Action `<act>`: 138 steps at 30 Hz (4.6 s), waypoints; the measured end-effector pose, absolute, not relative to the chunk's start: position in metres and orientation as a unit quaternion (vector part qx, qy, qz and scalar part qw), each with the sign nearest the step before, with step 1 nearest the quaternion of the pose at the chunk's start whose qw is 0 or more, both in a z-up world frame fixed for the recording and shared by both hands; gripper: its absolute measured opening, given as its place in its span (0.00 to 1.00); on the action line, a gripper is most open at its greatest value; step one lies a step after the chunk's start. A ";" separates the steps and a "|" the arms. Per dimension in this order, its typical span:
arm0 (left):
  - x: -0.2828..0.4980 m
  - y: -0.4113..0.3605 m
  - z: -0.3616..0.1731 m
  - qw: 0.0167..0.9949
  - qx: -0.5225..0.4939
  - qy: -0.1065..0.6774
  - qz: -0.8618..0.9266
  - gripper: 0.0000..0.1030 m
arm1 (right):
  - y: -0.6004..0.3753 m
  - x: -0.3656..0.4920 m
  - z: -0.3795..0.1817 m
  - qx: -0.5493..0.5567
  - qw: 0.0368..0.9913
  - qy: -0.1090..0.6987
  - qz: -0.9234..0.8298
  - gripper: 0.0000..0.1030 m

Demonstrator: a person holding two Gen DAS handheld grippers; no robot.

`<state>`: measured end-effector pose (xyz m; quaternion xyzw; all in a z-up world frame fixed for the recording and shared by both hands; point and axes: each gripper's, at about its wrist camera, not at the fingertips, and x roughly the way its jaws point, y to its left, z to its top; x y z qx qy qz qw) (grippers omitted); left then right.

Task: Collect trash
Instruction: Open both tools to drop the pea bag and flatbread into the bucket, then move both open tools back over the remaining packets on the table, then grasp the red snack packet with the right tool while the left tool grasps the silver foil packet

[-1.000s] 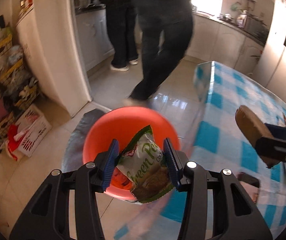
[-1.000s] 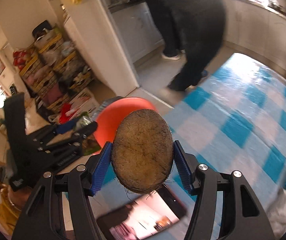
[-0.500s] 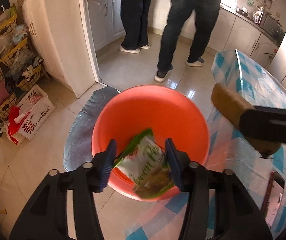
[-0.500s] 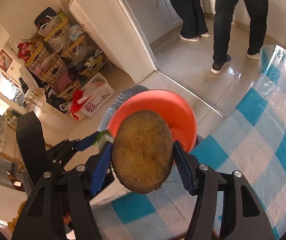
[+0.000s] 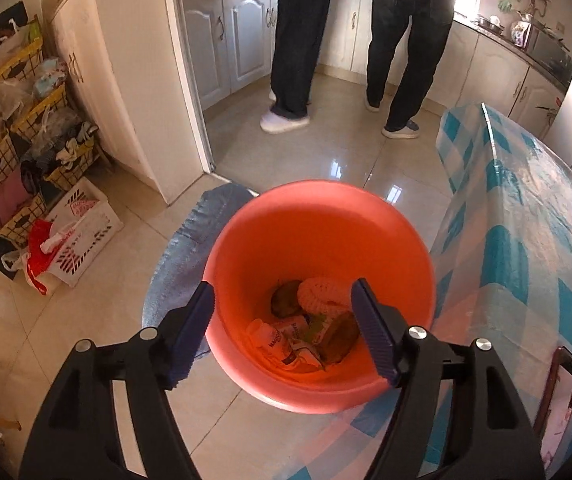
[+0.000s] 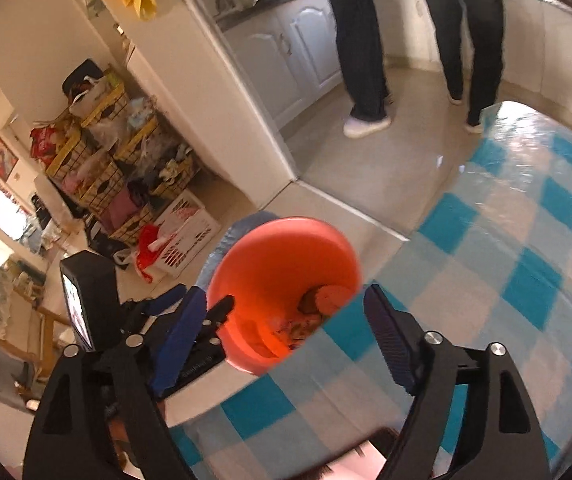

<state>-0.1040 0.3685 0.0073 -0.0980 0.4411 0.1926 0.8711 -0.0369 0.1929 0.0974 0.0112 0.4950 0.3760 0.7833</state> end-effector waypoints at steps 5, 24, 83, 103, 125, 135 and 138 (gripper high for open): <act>-0.111 0.352 0.029 0.888 -0.082 0.415 0.178 0.73 | 0.162 -0.055 0.107 0.004 0.816 0.464 0.345 0.80; -0.120 0.226 0.070 0.926 0.000 0.375 0.037 0.78 | -0.001 -0.097 0.104 0.108 0.877 0.417 0.214 0.80; 0.046 -0.041 0.030 0.861 0.102 0.423 -0.263 0.78 | -0.184 0.057 0.039 0.134 0.876 0.452 0.101 0.80; 0.063 -0.048 0.013 0.857 0.068 0.438 -0.262 0.62 | -0.174 0.079 0.023 0.095 0.876 0.462 0.096 0.81; 0.060 -0.048 0.012 0.861 0.060 0.435 -0.256 0.61 | -0.180 0.067 0.022 0.090 0.883 0.452 0.086 0.62; 0.060 -0.043 0.015 0.870 0.049 0.431 -0.234 0.61 | -0.202 0.043 0.025 0.135 0.883 0.443 0.075 0.62; 0.059 -0.040 0.019 0.873 0.045 0.428 -0.231 0.61 | -0.202 0.035 0.028 0.138 0.885 0.439 0.073 0.62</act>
